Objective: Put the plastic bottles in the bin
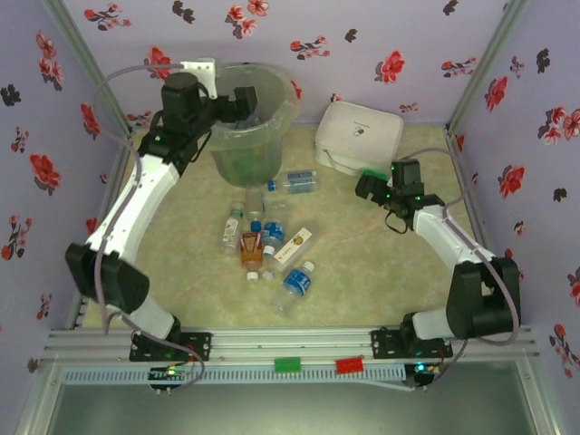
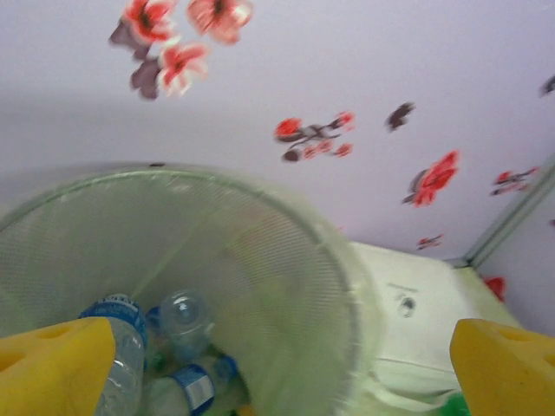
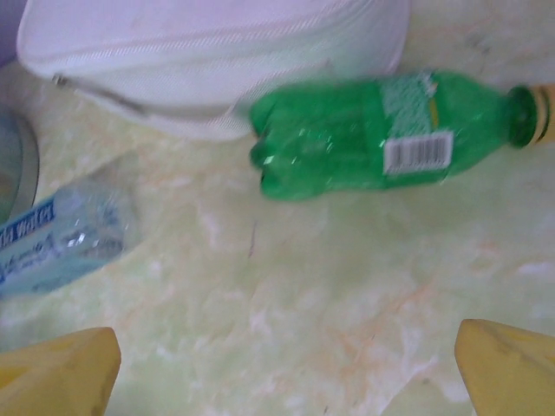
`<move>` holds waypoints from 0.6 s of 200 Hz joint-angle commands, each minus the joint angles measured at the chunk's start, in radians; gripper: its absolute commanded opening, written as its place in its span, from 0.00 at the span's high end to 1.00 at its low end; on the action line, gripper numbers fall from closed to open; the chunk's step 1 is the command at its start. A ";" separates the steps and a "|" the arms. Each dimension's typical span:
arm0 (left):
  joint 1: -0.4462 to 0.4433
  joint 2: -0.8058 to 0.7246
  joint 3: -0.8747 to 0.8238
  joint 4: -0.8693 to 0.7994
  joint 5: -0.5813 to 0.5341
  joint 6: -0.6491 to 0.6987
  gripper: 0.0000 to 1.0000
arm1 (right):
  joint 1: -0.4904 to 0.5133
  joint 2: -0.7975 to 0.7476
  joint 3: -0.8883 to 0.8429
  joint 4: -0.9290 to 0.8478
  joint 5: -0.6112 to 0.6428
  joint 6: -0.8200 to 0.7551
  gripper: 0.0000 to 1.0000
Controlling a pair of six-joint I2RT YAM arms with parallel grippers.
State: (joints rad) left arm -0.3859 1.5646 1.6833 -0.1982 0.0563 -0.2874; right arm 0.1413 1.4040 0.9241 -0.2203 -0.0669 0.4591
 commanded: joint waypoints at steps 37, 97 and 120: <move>-0.115 -0.180 -0.303 0.182 0.013 -0.126 0.00 | -0.142 0.136 0.093 0.238 -0.154 -0.057 0.00; -0.199 -0.183 -0.609 0.365 0.090 -0.318 0.00 | -0.227 0.412 0.283 0.308 -0.371 -0.087 0.00; -0.245 -0.157 -0.626 0.344 0.097 -0.325 0.00 | -0.232 0.518 0.357 0.306 -0.445 -0.044 0.00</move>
State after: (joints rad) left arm -0.5896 1.3956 1.0668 0.0635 0.1165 -0.5591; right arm -0.0856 1.8412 1.2060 0.0555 -0.3847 0.4004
